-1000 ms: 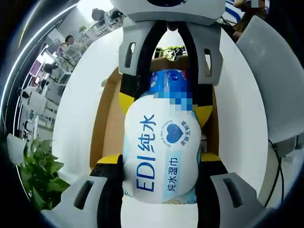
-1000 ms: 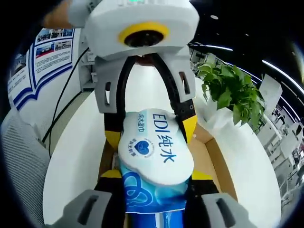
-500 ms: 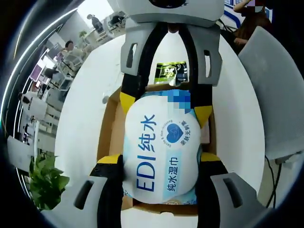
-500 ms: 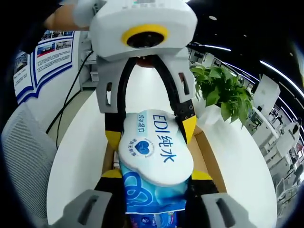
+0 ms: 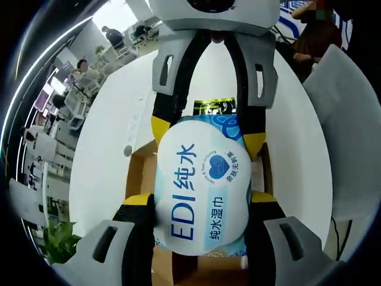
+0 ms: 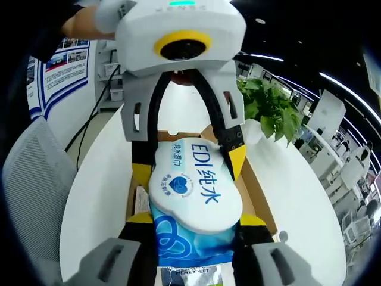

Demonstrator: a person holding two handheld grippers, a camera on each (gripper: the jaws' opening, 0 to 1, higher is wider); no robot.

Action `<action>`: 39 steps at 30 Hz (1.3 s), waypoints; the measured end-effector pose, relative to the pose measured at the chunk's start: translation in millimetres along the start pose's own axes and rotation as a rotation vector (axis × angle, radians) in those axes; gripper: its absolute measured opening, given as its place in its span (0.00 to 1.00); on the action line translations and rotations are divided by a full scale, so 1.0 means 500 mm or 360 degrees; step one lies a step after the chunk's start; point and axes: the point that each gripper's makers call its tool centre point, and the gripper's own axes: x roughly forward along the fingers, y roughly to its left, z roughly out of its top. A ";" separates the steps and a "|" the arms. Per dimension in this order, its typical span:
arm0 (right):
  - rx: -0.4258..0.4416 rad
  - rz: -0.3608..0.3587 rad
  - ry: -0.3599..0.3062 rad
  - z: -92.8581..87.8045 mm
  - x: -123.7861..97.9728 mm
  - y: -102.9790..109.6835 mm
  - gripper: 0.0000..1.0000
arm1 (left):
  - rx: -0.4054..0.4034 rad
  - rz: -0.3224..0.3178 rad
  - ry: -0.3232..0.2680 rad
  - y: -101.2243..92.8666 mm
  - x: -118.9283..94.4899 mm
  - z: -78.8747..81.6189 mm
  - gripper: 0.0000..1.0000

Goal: Operate the shoe box by opening the lid, removing the specified soft item, and placing it in the target area until the item is outside and the box remains undamaged.

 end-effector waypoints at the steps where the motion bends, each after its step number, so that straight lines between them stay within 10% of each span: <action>1: 0.0003 -0.0002 0.0004 -0.008 -0.008 -0.002 0.44 | 0.0002 -0.0004 -0.0005 -0.001 0.006 0.010 0.61; 39: 0.0114 -0.0047 0.0131 -0.246 -0.123 -0.047 0.44 | 0.0066 -0.0113 -0.0107 -0.015 0.199 0.197 0.61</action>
